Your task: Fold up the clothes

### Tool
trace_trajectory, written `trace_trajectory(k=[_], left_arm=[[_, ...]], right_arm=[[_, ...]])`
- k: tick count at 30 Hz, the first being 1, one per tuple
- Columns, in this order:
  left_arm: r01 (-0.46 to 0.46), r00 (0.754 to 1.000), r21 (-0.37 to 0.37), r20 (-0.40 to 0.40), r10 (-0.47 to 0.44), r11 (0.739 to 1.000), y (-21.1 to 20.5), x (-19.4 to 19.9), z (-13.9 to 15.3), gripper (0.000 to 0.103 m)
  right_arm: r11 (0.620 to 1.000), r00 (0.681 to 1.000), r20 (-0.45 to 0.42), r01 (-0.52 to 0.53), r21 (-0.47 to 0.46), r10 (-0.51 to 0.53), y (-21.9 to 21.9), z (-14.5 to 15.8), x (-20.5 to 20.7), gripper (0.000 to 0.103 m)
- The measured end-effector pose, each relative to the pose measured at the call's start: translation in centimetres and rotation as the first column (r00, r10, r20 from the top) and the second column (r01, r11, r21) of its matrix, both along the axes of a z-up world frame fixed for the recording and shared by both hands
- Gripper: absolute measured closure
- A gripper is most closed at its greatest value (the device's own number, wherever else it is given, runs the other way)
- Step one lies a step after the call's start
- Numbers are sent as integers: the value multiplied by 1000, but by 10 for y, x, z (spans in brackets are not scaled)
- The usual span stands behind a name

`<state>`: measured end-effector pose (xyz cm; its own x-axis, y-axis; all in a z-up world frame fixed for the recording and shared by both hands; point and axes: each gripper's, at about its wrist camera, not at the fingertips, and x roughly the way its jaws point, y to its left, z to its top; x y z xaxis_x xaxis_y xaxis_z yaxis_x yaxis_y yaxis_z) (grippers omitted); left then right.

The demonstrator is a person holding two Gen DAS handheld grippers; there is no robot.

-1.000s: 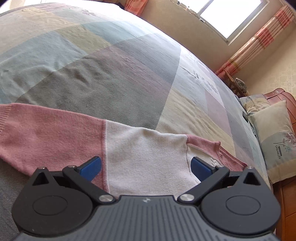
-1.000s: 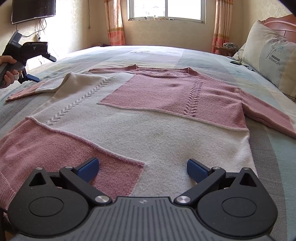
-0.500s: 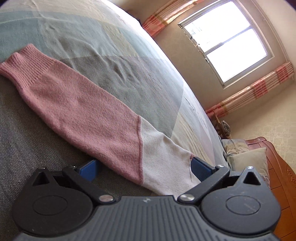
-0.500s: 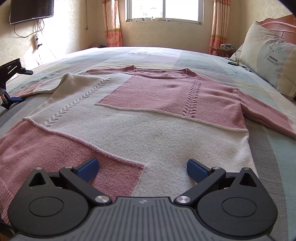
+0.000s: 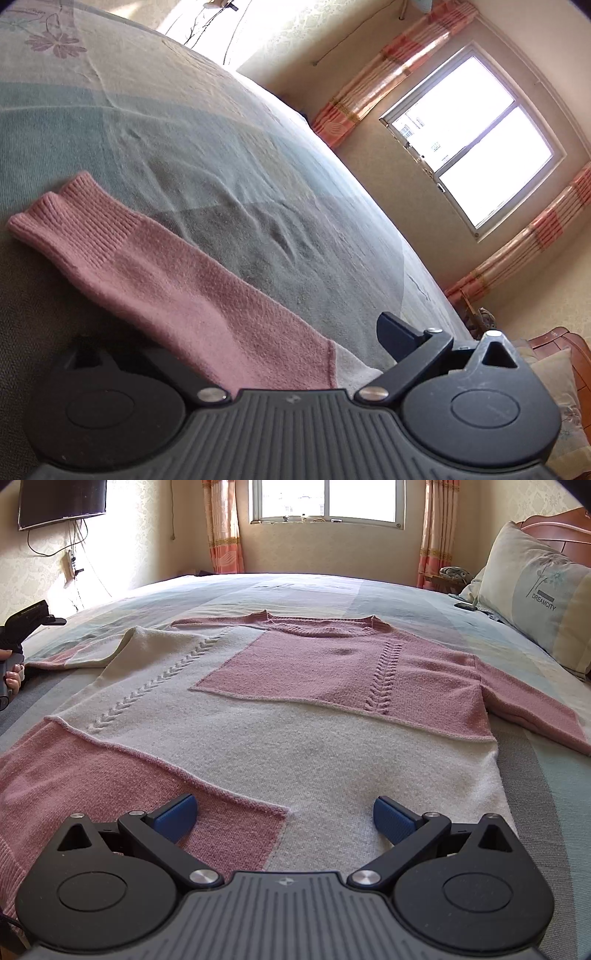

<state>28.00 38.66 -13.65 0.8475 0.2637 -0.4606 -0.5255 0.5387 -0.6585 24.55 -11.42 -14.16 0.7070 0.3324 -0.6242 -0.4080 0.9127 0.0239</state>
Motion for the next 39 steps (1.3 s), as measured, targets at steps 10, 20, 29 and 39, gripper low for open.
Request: trace_trajectory(k=[10,20,29,39], left_arm=[[35,967,255,-251,31,966,-6,17,22,97],[40,984,324,-178,20,945,15,23,66,97],[-111,957,159,-248,148,981,63,-2,19,82],[37,959,158,-282,9,987,-2,14,55,74]], right_arm=[[1000,1000,2,3,1,-3,0,0,0,0],[1000,1000,3,10,2,-10,1,-1,1,0],[1000,1000,4,11,2,-11,1,-1,2,0],[1000,1000,5,14,-2,-14,2,-1,2,0]])
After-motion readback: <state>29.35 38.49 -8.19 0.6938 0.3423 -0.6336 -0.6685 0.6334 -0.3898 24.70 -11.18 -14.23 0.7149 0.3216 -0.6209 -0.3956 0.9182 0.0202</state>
